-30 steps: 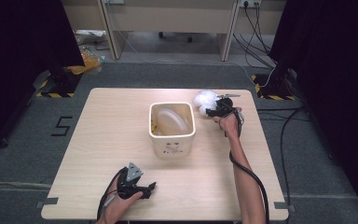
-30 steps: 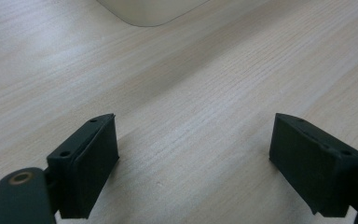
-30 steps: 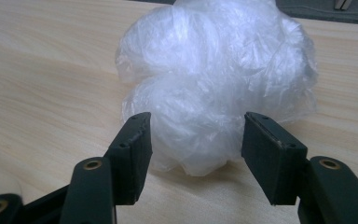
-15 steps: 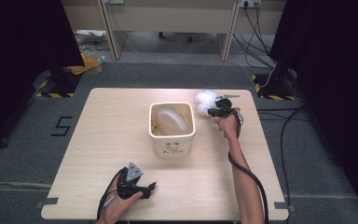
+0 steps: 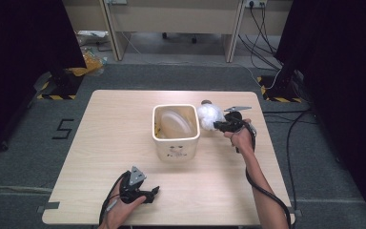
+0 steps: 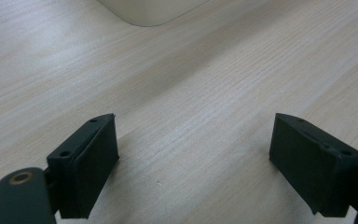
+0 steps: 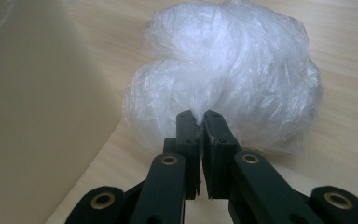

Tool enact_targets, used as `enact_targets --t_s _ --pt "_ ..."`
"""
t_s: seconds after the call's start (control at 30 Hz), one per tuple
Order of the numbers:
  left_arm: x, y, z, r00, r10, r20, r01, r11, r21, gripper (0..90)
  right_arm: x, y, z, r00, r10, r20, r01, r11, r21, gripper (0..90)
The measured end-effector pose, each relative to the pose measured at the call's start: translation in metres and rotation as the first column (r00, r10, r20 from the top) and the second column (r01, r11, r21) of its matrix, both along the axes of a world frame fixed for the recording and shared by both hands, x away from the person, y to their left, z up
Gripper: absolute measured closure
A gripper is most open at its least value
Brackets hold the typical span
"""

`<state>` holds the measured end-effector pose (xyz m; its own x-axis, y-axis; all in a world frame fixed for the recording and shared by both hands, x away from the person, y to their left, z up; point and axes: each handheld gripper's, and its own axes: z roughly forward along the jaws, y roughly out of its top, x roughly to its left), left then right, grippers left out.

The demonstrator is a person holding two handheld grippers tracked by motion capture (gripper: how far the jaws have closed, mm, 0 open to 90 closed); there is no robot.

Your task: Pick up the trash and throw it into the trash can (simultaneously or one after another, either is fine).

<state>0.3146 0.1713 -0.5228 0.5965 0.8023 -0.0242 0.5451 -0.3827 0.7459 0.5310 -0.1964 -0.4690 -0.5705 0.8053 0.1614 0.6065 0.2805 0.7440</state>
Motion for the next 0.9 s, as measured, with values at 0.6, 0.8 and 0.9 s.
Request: enact_targets --t_s 0.6,0.8,0.9 --pt "0.000 0.000 0.000 1.0000 0.000 0.000 0.000 1.0000 0.000 14.3 -0.057 -0.037 0.045 0.9967 0.053 0.061 -0.057 0.9965 0.062 87.3" --pt "0.000 0.000 0.000 1.0000 0.000 0.000 0.000 1.0000 0.000 14.3 -0.067 -0.041 0.067 0.9931 0.069 0.095 -0.076 0.9944 0.074 87.4" --pt "0.000 0.000 0.000 1.0000 0.000 0.000 0.000 1.0000 0.000 14.3 -0.072 -0.041 0.079 0.9910 0.077 0.110 -0.087 0.9927 0.083 87.4"
